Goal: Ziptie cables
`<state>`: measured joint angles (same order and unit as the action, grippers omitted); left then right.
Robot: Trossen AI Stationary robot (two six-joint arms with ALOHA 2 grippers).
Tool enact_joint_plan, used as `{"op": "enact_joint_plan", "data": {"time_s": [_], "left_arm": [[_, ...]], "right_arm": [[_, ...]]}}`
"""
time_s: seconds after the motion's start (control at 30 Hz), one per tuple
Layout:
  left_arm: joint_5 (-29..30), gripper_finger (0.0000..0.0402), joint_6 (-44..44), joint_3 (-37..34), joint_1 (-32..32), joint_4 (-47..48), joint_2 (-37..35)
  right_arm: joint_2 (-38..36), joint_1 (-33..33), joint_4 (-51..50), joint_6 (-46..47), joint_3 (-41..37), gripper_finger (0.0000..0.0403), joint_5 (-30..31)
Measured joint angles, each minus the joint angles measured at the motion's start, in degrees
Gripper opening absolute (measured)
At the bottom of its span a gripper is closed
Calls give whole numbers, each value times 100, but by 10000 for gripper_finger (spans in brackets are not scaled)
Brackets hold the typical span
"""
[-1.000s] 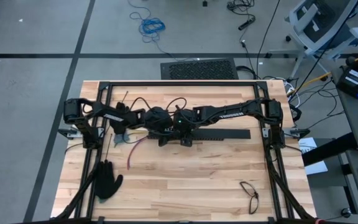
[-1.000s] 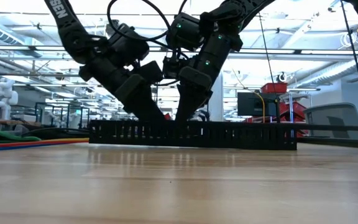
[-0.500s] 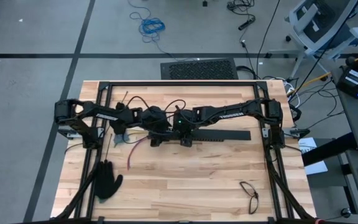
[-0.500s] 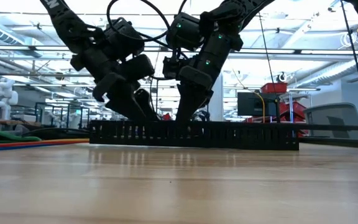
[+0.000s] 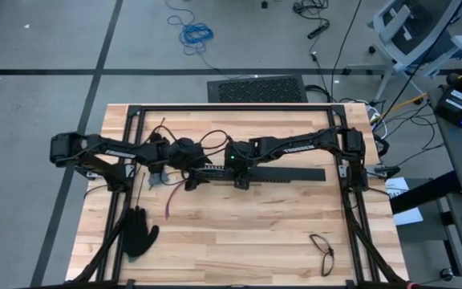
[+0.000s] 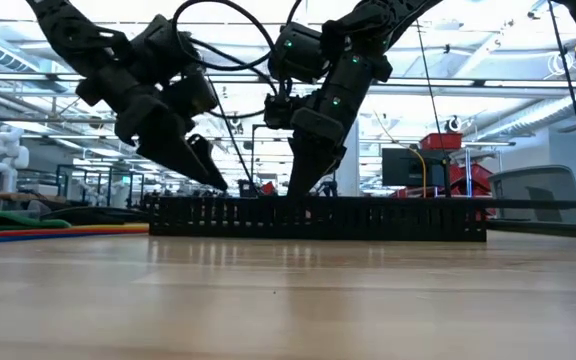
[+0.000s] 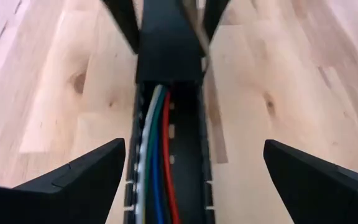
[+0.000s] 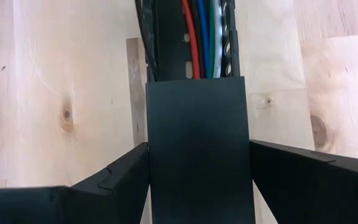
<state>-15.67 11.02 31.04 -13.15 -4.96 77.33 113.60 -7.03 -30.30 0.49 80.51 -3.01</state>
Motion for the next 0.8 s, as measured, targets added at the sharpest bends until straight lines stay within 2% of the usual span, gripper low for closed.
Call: {"op": "enact_joint_plan", "data": {"time_s": [0.17, 0.8], "left_arm": [[102, 377, -310, -47, 4, 12, 49], [122, 377, -307, -49, 4, 119, 61]], "right_arm": [[0, 0, 0, -4, 0, 247, 0], [-4, 4, -131, 31, 0, 247, -4]]}}
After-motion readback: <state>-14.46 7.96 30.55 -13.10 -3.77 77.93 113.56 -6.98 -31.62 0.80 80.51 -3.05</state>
